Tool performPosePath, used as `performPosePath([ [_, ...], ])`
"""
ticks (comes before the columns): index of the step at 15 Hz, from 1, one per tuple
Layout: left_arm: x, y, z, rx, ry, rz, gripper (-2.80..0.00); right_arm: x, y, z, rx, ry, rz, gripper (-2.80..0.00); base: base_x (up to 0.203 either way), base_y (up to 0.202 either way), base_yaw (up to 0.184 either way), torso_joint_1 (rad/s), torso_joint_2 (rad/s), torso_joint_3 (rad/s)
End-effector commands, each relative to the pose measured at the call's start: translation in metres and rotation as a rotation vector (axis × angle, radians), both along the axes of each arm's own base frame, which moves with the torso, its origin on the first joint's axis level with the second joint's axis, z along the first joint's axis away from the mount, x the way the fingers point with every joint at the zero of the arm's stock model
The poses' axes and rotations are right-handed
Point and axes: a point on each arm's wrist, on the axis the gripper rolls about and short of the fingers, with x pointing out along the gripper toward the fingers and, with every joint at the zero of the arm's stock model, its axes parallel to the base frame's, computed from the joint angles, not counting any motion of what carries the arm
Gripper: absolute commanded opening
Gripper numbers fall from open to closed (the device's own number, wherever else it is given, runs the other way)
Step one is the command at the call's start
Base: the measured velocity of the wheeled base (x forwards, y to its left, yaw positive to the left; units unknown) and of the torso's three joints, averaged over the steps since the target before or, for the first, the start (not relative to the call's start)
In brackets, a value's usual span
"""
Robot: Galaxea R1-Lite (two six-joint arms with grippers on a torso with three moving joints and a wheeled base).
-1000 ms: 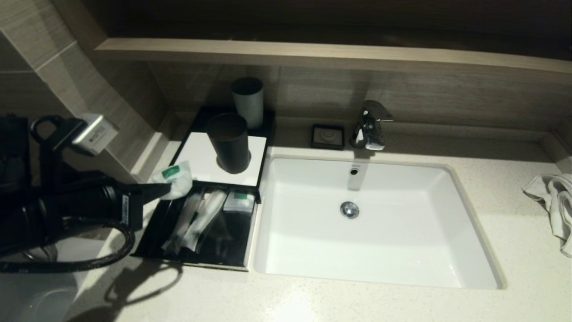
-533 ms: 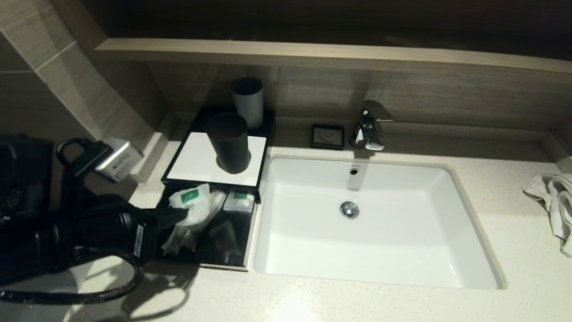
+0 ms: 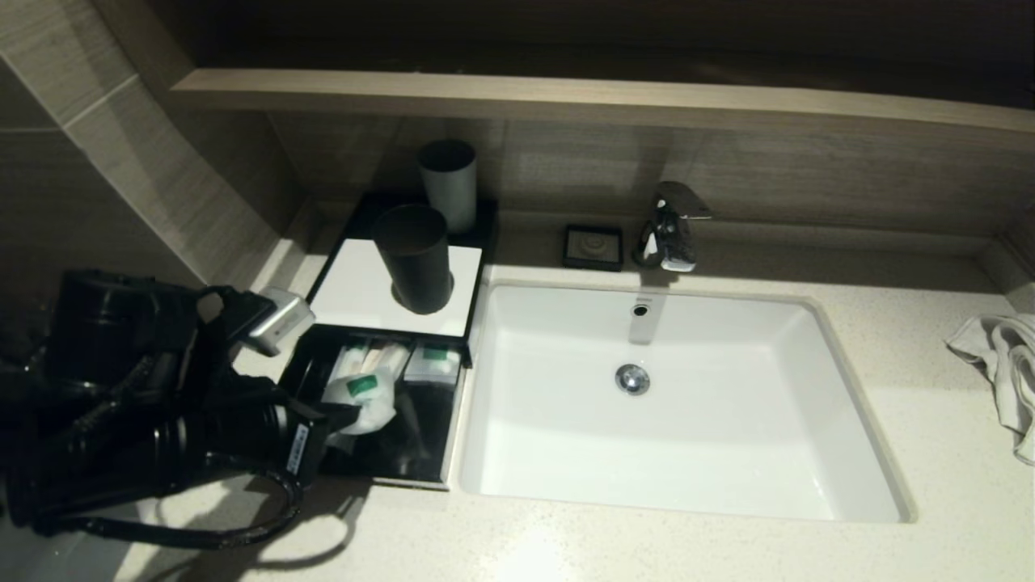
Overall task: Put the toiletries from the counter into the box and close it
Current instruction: Place the bathroom toiletry into the drawer
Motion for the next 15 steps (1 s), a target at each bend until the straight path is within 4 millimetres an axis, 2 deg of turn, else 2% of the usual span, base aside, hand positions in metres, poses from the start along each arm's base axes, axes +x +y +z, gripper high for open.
performPosePath([
  [1,0.002,-0.004,-0.005,0.009,0.022,-0.014,-2.8,0.0,0.0,0.0,0.0,0.001,0.0,-2.8,0.0,0.0,0.0,0.0,0.0,0.0],
  [6,0.002,-0.013,-0.007,0.017,0.03,-0.052,-2.8,0.0,0.0,0.0,0.0,0.002,0.0,-2.8,0.0,0.0,0.0,0.0,0.0,0.0],
  [15,0.014,-0.02,-0.018,0.034,0.054,-0.059,-2.8,0.0,0.0,0.0,0.001,0.002,0.0,-2.8,0.0,0.0,0.0,0.0,0.0,0.0],
])
